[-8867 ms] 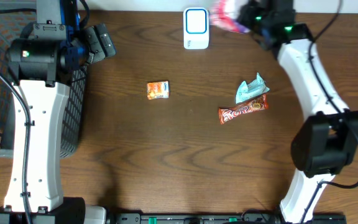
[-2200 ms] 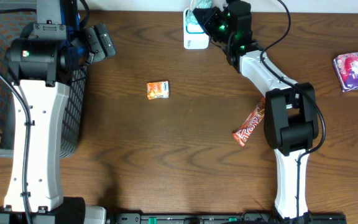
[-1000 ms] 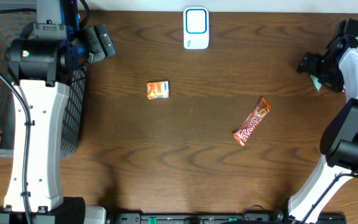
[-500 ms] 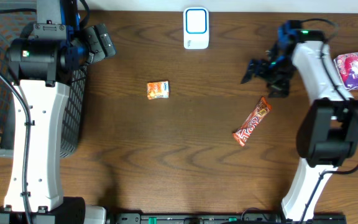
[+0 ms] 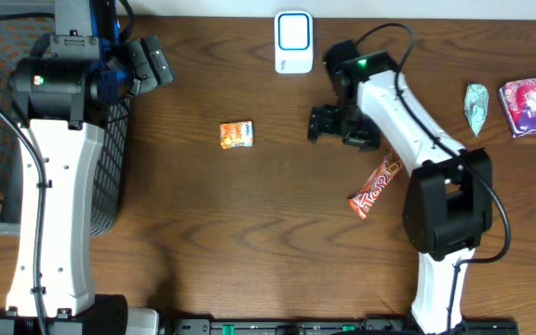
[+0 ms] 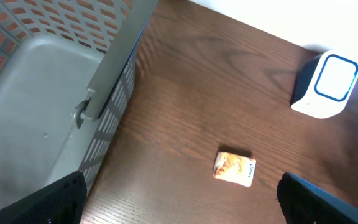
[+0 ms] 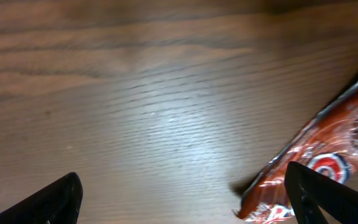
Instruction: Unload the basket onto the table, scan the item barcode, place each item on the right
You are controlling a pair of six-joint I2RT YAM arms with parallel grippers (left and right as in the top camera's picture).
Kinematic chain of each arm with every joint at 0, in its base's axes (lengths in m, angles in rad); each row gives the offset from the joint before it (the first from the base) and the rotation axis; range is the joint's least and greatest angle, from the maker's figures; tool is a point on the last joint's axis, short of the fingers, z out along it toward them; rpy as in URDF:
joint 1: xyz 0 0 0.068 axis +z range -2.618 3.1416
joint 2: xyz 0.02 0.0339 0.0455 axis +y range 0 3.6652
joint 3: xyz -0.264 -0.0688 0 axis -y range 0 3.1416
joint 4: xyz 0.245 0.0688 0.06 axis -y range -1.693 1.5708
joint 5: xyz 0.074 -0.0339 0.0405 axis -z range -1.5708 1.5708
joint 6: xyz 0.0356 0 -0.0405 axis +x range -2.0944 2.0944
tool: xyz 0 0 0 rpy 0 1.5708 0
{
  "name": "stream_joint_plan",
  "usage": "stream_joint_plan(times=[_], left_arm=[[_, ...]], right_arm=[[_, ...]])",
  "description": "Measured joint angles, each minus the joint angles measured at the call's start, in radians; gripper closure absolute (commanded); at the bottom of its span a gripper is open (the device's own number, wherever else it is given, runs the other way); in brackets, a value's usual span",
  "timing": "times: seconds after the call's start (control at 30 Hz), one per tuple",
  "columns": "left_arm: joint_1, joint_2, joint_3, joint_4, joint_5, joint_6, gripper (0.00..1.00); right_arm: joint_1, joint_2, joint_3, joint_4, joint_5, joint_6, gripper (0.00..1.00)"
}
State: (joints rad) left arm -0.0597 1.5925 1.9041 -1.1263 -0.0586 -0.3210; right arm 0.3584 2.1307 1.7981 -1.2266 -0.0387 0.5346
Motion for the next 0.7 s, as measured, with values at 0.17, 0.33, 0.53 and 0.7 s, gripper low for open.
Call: stream_joint_plan(times=[0.17, 0.33, 0.53, 0.7], left_arm=[[0.000, 0.000, 0.000, 0.000, 0.000, 0.000, 0.02], [0.000, 0.000, 0.000, 0.000, 0.000, 0.000, 0.02], [0.000, 0.000, 0.000, 0.000, 0.000, 0.000, 0.02], [0.000, 0.000, 0.000, 0.000, 0.000, 0.000, 0.02]], right_arm=[[0.037, 0.000, 0.000, 0.018, 0.012, 0.006, 0.01], [0.068, 0.000, 0.000, 0.023, 0.009, 0.036, 0.01], [0.097, 0.000, 0.000, 0.060, -0.021, 0.051, 0.26], [0.123, 0.000, 0.000, 0.068, -0.085, 0.068, 0.11]])
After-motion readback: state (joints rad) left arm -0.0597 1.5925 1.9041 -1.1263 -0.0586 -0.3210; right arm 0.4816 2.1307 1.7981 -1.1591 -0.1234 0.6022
